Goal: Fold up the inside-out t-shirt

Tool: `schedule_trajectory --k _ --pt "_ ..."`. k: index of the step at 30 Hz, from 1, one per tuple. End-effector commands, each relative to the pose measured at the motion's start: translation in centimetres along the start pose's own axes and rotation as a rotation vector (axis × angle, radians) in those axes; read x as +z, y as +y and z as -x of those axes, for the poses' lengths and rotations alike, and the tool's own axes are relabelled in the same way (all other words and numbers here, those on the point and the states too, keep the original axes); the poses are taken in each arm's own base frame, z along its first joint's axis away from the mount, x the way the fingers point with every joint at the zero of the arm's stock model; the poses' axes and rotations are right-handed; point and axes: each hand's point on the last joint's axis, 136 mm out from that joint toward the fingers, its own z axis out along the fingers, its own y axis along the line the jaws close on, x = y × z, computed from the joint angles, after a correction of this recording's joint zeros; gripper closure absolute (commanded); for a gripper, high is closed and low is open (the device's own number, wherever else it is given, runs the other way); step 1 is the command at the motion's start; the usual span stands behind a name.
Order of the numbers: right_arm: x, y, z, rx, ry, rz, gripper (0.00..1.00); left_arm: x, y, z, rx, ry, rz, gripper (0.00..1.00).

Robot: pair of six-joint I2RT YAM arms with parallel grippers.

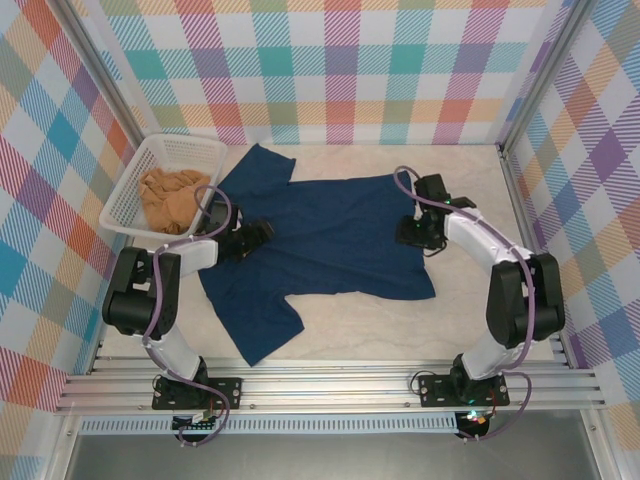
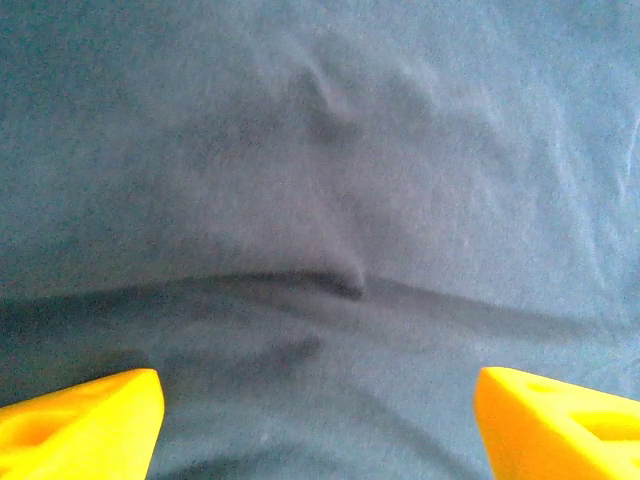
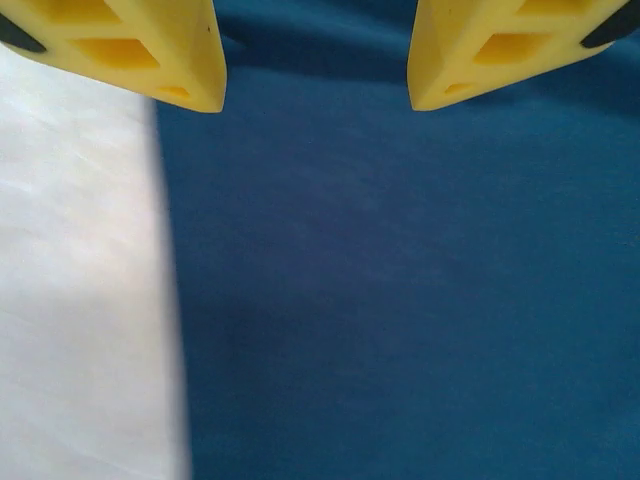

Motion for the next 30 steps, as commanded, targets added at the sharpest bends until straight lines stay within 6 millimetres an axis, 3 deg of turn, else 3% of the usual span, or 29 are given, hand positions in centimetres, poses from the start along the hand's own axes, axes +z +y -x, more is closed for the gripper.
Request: schedule_trajectory --k 1,7,13,19,26,30 --pt "2.2 3.7 4.0 0.018 -0.065 0.164 0.49 -2.3 -0.6 0.3 -0.017 -0.011 -0.001 0.14" --pt "7.1 5.8 10.0 0.041 -0.124 0.224 0.5 -4.6 -1.7 1.0 -0.003 -0.051 -0.009 0.11" --pt "11.1 5.8 13.6 0.143 -0.123 0.27 0.51 -5.3 -0.3 1.0 0.009 -0.059 0.07 0.1" --pt "14.0 2.3 13.0 0.304 -0.014 0.178 0.54 -5.7 0.3 0.1 0.015 -0.031 0.089 0.1" --pt "14.0 -3.5 13.1 0.422 0.0 0.125 0.56 -4.8 0.7 -3.3 0.032 0.093 0.076 0.1" --pt "13.9 -5.5 14.2 0.429 -0.004 0.113 0.57 -3.9 0.1 -5.4 0.065 0.158 0.065 0.1"
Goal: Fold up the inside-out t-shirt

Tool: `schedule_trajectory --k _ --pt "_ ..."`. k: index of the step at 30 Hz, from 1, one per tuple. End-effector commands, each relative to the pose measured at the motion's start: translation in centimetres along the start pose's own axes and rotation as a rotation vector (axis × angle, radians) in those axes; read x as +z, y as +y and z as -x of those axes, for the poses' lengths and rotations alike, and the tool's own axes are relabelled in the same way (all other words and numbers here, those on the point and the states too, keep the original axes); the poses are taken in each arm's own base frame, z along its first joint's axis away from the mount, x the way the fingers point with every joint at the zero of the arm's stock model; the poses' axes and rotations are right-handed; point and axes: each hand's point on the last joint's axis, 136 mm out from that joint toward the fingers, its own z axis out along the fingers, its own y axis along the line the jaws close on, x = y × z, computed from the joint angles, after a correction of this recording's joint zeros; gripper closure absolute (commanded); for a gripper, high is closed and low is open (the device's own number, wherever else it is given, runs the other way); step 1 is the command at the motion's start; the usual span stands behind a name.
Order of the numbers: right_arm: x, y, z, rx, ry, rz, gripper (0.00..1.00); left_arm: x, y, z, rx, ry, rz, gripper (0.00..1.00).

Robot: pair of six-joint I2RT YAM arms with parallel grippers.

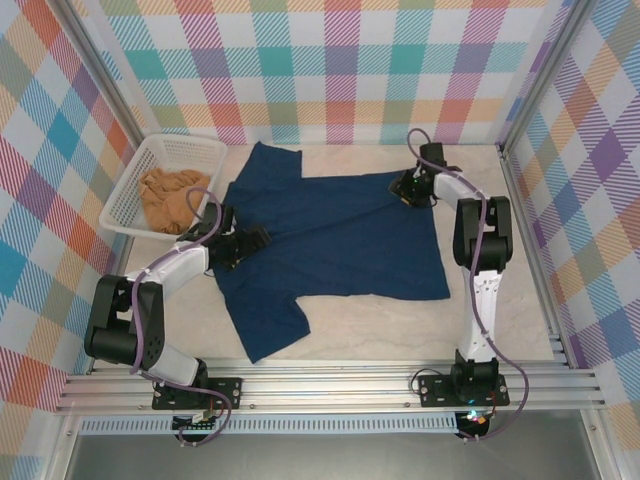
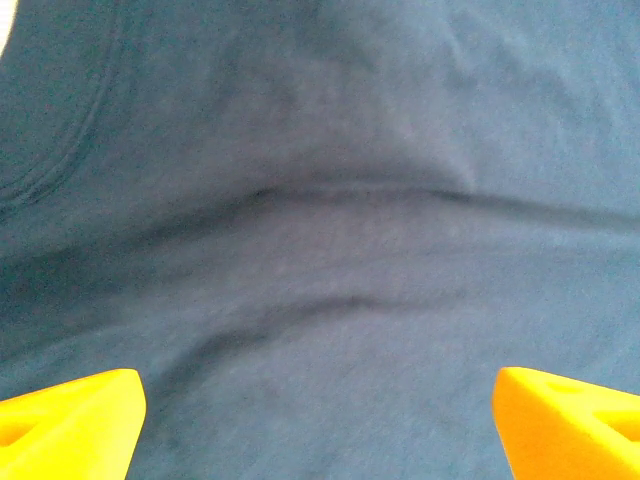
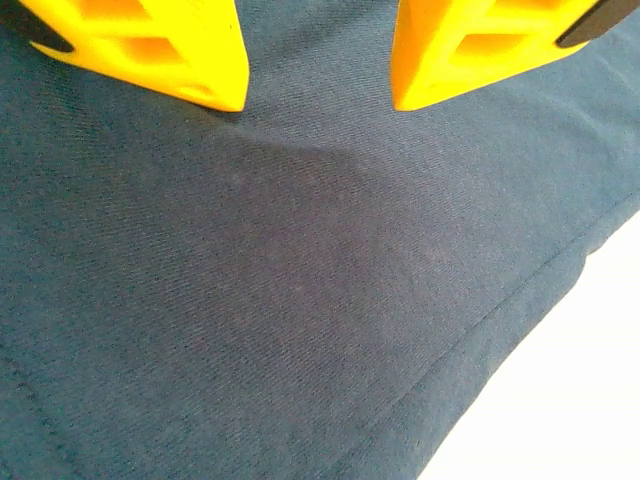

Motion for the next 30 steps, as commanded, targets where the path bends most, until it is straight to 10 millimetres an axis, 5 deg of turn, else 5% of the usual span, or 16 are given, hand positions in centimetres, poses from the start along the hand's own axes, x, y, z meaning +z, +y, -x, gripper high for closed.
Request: schedule_trajectory --k 1,5,10,18,23,30 --pt "1.0 -4.1 -0.3 0.05 0.065 -0.095 0.57 1.1 -0.2 -3.1 0.048 0.109 -0.002 0.1" --pt "1.6 -4.4 1.2 0.038 0.069 -0.103 0.57 2.5 -0.3 -5.3 0.078 0.204 0.017 0.11" --pt "1.8 -3.3 2.9 0.0 0.055 -0.083 0.57 3.8 -0.1 -5.6 0.093 0.23 0.042 0.11" --pt "-4.5 1.4 3.5 -0.149 -0.041 0.064 0.5 0.7 -1.5 -5.9 0.118 0.246 -0.017 0.11" --pt "-8.8 2.7 -1.0 -0.203 -0.027 0.105 0.49 -2.4 -3.0 -3.9 0.137 0.159 -0.048 0.11" --pt "-13.4 -1.9 -10.3 -0.196 0.05 0.012 0.46 -4.8 0.0 -5.9 0.166 0.094 0.063 0.13"
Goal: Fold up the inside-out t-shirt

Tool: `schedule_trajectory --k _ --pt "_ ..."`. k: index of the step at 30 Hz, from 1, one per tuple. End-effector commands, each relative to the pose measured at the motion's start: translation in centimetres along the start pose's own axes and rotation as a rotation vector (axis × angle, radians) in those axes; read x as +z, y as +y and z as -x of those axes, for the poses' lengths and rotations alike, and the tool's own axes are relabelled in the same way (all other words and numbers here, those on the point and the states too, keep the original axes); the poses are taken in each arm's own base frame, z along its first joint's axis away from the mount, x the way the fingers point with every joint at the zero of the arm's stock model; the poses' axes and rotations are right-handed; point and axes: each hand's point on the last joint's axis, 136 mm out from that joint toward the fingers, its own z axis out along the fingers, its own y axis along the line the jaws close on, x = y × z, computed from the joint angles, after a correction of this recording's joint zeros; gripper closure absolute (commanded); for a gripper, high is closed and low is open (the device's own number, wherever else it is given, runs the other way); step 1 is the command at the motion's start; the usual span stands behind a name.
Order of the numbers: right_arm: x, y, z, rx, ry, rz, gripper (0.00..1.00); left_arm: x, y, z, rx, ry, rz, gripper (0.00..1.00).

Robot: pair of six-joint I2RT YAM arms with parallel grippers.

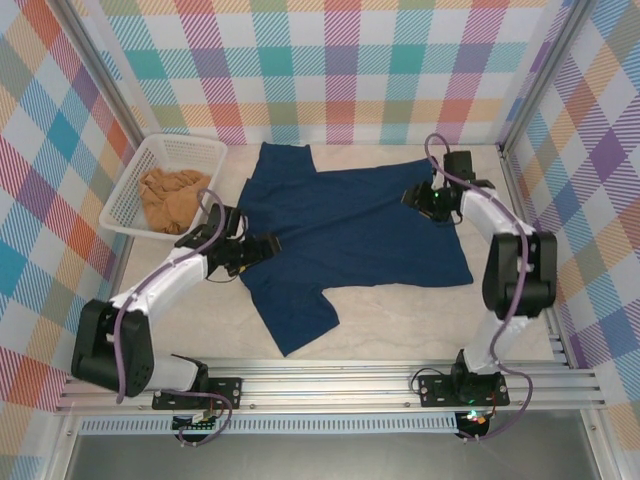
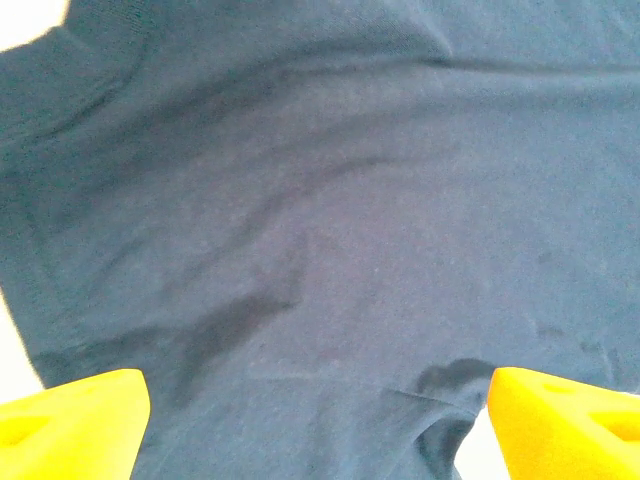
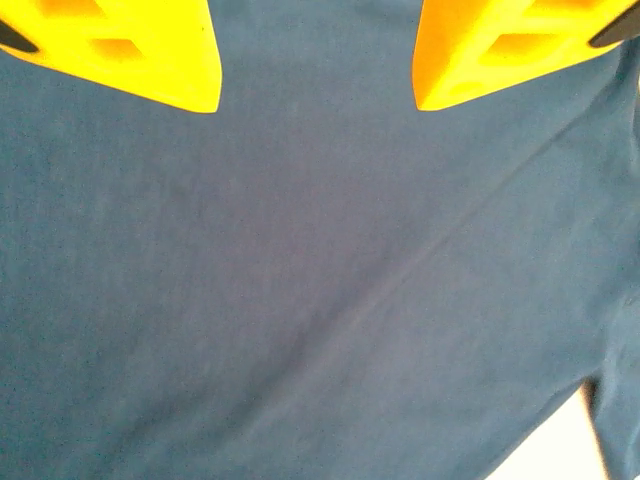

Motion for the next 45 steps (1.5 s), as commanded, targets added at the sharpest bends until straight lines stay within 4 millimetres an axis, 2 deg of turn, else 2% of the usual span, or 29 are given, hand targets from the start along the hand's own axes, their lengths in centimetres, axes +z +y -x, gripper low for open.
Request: schedule_trajectory --k 1,3,5,9,10,14,20,25,31,37,45 --pt "-0.3 -1.1 -4.4 -0.034 0.075 -0.022 0.46 -0.3 2.9 -2.9 0.053 0.031 0.139 0.13" --pt "-0.1 -0.1 -6.2 -0.067 0.112 0.009 0.45 -0.1 3.0 -2.6 0.083 0.024 0.146 0.13" --pt "0.6 1.3 -7.5 -0.092 0.154 0.055 0.45 0.2 1.6 -1.5 0.118 0.003 0.104 0.14" --pt "2.6 2.5 -8.8 -0.094 0.212 0.074 0.46 0.4 -0.9 4.1 0.152 -0.148 0.104 0.14" --pt "3.0 2.8 -8.8 -0.097 0.21 0.083 0.46 1.0 -1.3 5.5 0.163 -0.177 0.111 0.15" --pt "4.4 3.6 -9.3 -0.073 0.238 0.11 0.46 4.0 -0.7 11.3 0.142 -0.21 0.171 0.15" --pt "4.8 3.8 -10.2 -0.078 0.255 0.112 0.46 10.2 -1.2 16.7 0.134 -0.161 0.182 0.16" --pt "4.5 3.7 -10.7 -0.076 0.255 0.115 0.46 14.5 -0.6 19.2 0.156 -0.11 0.231 0.15" --pt "4.0 2.8 -11.4 -0.086 0.259 0.077 0.46 17.5 1.7 20.3 0.14 -0.041 0.296 0.15" --pt "3.6 1.6 -11.6 -0.094 0.258 0.013 0.45 19.0 3.3 21.0 0.121 0.003 0.314 0.15" --pt "3.8 0.0 -11.4 -0.095 0.27 -0.082 0.44 20.1 2.5 23.5 0.111 -0.006 0.277 0.14"
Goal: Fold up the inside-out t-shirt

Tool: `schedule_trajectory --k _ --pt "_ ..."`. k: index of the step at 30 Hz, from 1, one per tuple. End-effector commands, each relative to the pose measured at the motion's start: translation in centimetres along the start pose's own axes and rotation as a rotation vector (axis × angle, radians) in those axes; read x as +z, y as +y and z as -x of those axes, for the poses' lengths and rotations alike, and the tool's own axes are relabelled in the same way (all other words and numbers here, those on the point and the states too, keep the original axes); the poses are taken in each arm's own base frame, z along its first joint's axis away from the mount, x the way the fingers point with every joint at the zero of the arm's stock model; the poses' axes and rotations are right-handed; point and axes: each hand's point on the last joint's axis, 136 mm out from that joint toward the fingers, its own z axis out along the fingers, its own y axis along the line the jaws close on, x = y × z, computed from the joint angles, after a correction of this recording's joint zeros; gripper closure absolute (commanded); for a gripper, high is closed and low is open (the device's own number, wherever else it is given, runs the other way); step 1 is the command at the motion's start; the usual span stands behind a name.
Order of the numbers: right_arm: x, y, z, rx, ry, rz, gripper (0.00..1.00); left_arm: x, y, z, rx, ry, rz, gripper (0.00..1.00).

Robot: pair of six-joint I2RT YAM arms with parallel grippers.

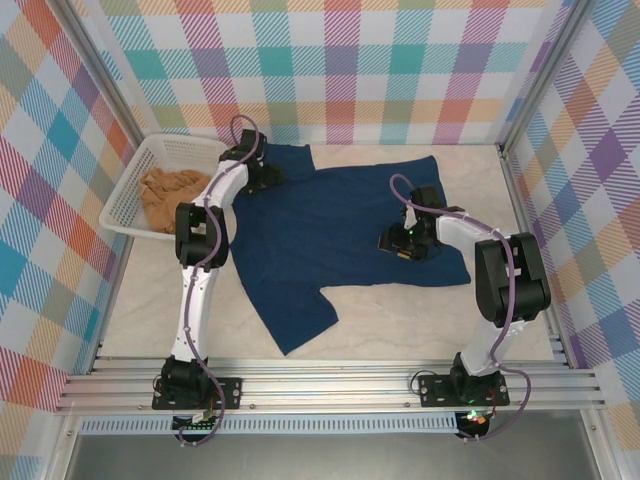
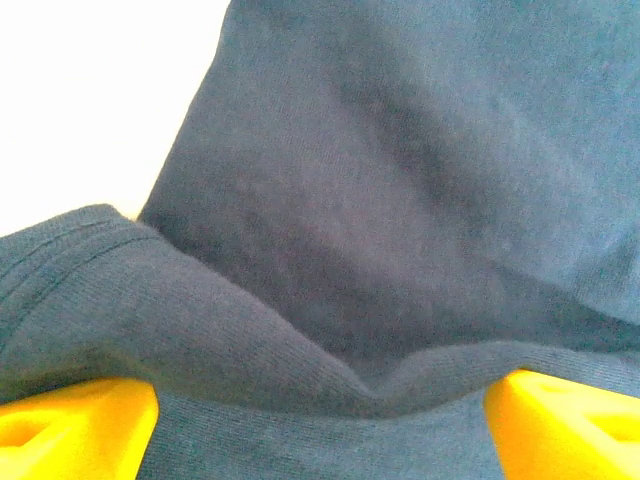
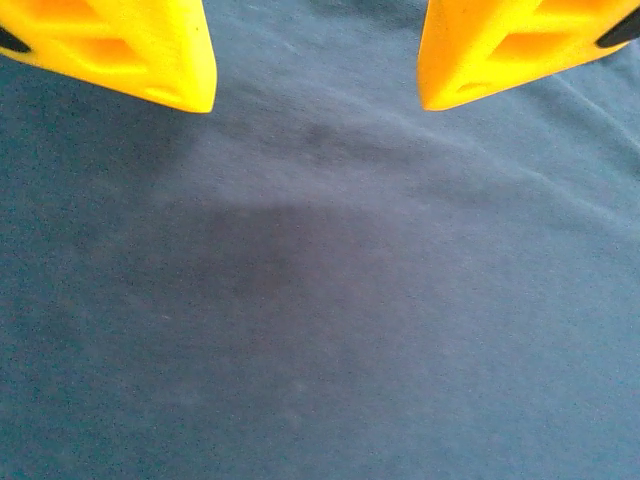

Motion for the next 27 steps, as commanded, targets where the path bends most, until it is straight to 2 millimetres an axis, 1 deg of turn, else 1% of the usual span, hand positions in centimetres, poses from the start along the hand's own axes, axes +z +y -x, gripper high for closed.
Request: schedule_trajectory --k 1,5,7,9,12,15,16,17,21,24,27 --pt "-0.5 0.0 0.2 -0.009 0.003 -0.03 0.44 1.9 1.6 -2.1 -0.001 0.106 0.029 0.14" --pt "-1.0 0.8 0.6 -0.019 -0.012 0.005 0.44 2.3 1.3 -0.6 -0.019 0.077 -0.011 0.13" --pt "-1.5 1.0 0.7 -0.028 -0.025 0.006 0.43 1.8 1.1 0.0 -0.015 0.067 -0.023 0.13" --pt "-2.2 0.9 0.8 -0.037 -0.039 -0.013 0.43 0.7 0.5 0.6 -0.01 0.055 -0.045 0.12" --pt "-3.4 -0.2 0.5 -0.049 -0.06 -0.083 0.42 -1.9 -0.6 2.0 -0.008 0.024 -0.087 0.12" --pt "-5.1 -2.0 0.0 -0.026 -0.092 -0.147 0.41 -5.5 -1.7 3.4 -0.005 -0.016 -0.131 0.11" --pt "-5.8 -2.8 -0.2 -0.01 -0.106 -0.167 0.41 -6.5 -2.0 3.6 -0.009 -0.023 -0.145 0.11" --pt "-6.6 -3.7 -0.4 0.008 -0.124 -0.189 0.4 -7.9 -2.6 3.9 -0.011 -0.04 -0.172 0.1" --pt "-9.4 -7.6 -1.3 0.12 -0.193 -0.259 0.39 -12.5 -4.0 4.0 -0.026 -0.096 -0.255 0.1" --pt "-10.7 -10.5 -2.6 0.239 -0.216 -0.281 0.38 -15.8 -4.8 2.8 -0.053 -0.117 -0.306 0.1" --pt "-11.2 -13.4 -4.1 0.374 -0.223 -0.289 0.39 -18.5 -5.2 0.0 -0.091 -0.135 -0.359 0.1"
